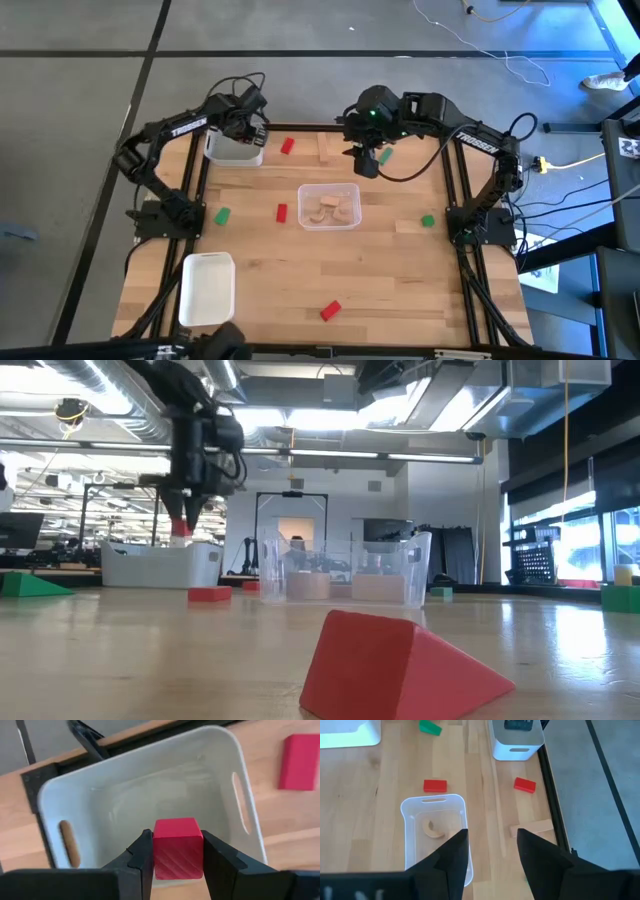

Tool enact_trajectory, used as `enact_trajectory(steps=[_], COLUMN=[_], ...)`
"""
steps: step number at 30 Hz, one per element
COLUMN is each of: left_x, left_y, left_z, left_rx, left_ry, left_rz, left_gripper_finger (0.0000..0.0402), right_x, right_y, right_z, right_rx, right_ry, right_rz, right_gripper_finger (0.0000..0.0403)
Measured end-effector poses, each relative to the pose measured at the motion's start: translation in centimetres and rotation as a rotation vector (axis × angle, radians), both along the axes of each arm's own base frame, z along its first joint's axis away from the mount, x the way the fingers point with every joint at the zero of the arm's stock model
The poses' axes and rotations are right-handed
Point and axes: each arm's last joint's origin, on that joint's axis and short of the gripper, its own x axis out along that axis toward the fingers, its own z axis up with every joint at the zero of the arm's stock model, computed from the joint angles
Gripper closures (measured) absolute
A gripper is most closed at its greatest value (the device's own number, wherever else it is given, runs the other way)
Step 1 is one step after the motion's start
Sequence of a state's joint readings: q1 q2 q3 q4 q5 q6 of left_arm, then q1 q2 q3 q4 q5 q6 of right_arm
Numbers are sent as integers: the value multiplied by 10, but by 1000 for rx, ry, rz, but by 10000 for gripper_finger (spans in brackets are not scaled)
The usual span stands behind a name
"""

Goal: Sort & place blocks by color
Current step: Put the red block into the gray bin

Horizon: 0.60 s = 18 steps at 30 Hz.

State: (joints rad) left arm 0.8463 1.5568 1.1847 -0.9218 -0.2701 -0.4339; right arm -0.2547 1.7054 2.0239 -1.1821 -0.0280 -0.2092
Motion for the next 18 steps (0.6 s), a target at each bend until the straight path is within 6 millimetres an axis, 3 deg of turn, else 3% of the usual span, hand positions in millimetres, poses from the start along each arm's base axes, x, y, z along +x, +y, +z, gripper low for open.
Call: enact_trajectory(steps=[5,10,18], left_x=[4,5,7], left_y=[9,15,18], left_z=[-17,-30,-31], left_rx=[-77,-114,-88], left_ry=[-14,12,5], left_rz=[-1,-16,-14], left_gripper_finger=[278,234,218], right_x=[0,-1,-1], right_y=[0,0,0], right_z=[0,-1,-1], right_rx=[0,2,3], right_ry=[2,9,13], right_rz=[0,0,1], right_gripper_finger=[233,233,233])
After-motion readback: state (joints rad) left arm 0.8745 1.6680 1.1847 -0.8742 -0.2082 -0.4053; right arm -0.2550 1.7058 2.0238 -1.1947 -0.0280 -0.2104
